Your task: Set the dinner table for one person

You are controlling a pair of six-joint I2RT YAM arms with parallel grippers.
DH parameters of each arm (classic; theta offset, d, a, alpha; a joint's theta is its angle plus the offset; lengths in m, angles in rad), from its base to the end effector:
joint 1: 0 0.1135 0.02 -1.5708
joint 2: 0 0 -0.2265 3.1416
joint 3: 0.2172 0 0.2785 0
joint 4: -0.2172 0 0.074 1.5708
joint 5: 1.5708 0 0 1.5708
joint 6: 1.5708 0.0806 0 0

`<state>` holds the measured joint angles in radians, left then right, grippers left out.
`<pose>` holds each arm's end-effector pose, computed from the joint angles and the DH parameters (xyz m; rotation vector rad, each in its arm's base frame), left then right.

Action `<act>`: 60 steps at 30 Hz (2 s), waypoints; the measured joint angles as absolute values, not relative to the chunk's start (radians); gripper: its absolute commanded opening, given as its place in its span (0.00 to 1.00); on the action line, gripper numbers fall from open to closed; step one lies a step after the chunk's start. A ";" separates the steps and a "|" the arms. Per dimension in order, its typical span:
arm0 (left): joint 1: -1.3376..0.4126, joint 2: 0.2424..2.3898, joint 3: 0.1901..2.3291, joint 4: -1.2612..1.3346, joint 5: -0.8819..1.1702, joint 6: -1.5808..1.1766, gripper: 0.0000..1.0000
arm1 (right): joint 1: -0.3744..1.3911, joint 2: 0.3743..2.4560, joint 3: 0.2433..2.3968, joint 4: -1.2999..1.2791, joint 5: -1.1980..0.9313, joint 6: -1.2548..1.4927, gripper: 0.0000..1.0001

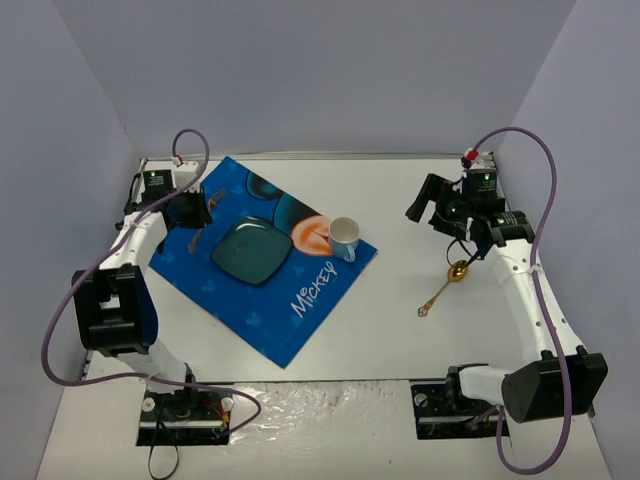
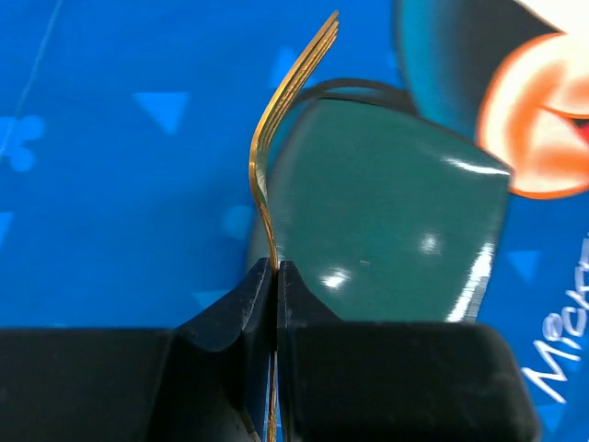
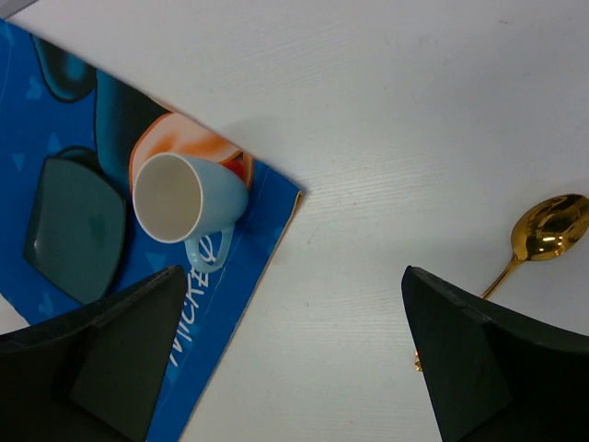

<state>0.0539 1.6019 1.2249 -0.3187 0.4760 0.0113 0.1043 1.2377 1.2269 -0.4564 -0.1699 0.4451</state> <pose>0.4152 -0.0146 0.2022 0.2035 2.2127 -0.5017 0.3522 0.0506 0.3155 0.2438 2.0557 0.5146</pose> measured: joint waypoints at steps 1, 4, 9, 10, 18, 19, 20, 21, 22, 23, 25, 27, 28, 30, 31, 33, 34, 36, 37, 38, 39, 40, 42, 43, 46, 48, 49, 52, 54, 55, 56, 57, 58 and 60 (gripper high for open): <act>0.079 1.630 1.239 -0.314 0.492 0.024 0.00 | 0.104 1.238 1.222 -0.458 -0.180 0.437 0.99; 0.135 1.730 1.308 -0.315 0.554 0.065 0.00 | 0.106 1.237 1.219 -0.460 -0.197 0.406 0.99; 0.170 1.903 1.445 -0.316 0.628 0.135 0.00 | 0.106 1.226 1.219 -0.461 -0.207 0.360 0.99; 0.171 1.931 1.465 -0.321 0.640 0.148 0.00 | 0.106 1.224 1.219 -0.460 -0.208 0.354 0.99; 0.171 2.071 1.541 -0.346 0.701 0.203 0.00 | 0.104 1.217 1.217 -0.461 -0.211 0.329 0.99; 0.171 2.082 1.541 -0.345 0.705 0.206 0.00 | 0.103 1.217 1.217 -0.461 -0.211 0.328 0.99; 0.173 2.092 1.541 -0.344 0.711 0.206 0.00 | 0.103 1.217 1.217 -0.461 -0.211 0.327 0.99; 0.174 2.102 1.541 -0.342 0.717 0.206 0.00 | 0.103 1.217 1.217 -0.461 -0.211 0.326 0.99; 0.176 2.111 1.542 -0.340 0.723 0.206 0.00 | 0.103 1.217 1.217 -0.461 -0.211 0.325 0.99; 0.178 2.120 1.542 -0.340 0.729 0.206 0.00 | 0.103 1.217 1.217 -0.461 -0.211 0.323 0.99; 0.182 2.137 1.542 -0.339 0.735 0.206 0.00 | 0.100 1.217 1.217 -0.461 -0.210 0.320 0.99; 0.186 2.145 1.542 -0.334 0.746 0.205 0.00 | 0.099 1.217 1.213 -0.460 -0.210 0.317 0.99; 0.187 2.145 1.542 -0.332 0.746 0.205 0.00 | 0.099 1.217 1.211 -0.461 -0.210 0.315 0.99; 0.190 2.145 1.541 -0.321 0.744 0.204 0.00 | 0.099 1.217 1.205 -0.461 -0.210 0.313 0.99; 0.190 2.145 1.541 -0.315 0.743 0.204 0.00 | 0.099 1.217 1.202 -0.461 -0.210 0.312 0.99; 0.193 2.145 1.541 -0.307 0.741 0.204 0.00 | 0.099 1.217 1.200 -0.461 -0.210 0.312 0.99; 0.194 2.145 1.541 -0.304 0.740 0.204 0.00 | 0.099 1.217 1.198 -0.461 -0.210 0.312 0.99; 0.198 2.145 1.541 -0.302 0.740 0.204 0.00 | 0.099 1.217 1.192 -0.460 -0.210 0.311 0.99; 0.200 2.145 1.541 -0.302 0.740 0.204 0.00 | 0.099 1.217 1.186 -0.460 -0.210 0.310 0.99; 0.202 2.145 1.541 -0.302 0.740 0.204 0.00 | 0.099 1.217 1.180 -0.460 -0.210 0.309 0.99; 0.203 2.145 1.541 -0.302 0.738 0.204 0.00 | 0.099 1.216 1.172 -0.460 -0.210 0.309 0.99; 0.204 2.145 1.541 -0.302 0.735 0.205 0.00 | 0.099 1.215 1.166 -0.461 -0.210 0.308 0.99; 0.205 2.145 1.541 -0.302 0.731 0.205 0.03 | 0.099 1.213 1.156 -0.461 -0.210 0.306 0.99; 0.205 2.145 1.541 -0.302 0.731 0.205 0.06 | 0.099 1.212 1.154 -0.461 -0.210 0.306 0.99; 0.205 2.146 1.543 -0.304 0.730 0.205 0.11 | 0.099 1.206 1.150 -0.461 -0.210 0.304 0.99; 0.205 2.150 1.550 -0.307 0.730 0.206 0.13 | 0.099 1.200 1.146 -0.461 -0.210 0.304 0.99; 0.205 2.152 1.553 -0.309 0.731 0.206 0.14 | 0.099 1.197 1.143 -0.461 -0.210 0.304 0.99; 0.205 2.158 1.564 -0.310 0.729 0.204 0.16 | 0.099 1.192 1.141 -0.461 -0.210 0.303 1.00; 0.205 2.163 1.571 -0.310 0.727 0.202 0.17 | 0.099 1.191 1.141 -0.461 -0.210 0.302 1.00; 0.205 2.164 1.574 -0.310 0.725 0.201 0.18 | 0.099 1.191 1.141 -0.461 -0.210 0.301 1.00; 0.205 2.165 1.575 -0.310 0.724 0.200 0.20 | 0.099 1.191 1.141 -0.461 -0.210 0.301 1.00; 0.205 2.165 1.577 -0.310 0.721 0.199 0.21 | 0.099 1.191 1.141 -0.461 -0.210 0.301 1.00; 0.205 2.165 1.578 -0.310 0.716 0.197 0.21 | 0.099 1.191 1.140 -0.461 -0.210 0.301 1.00; 0.205 2.165 1.582 -0.310 0.703 0.194 0.25 | 0.099 1.191 1.138 -0.461 -0.210 0.301 1.00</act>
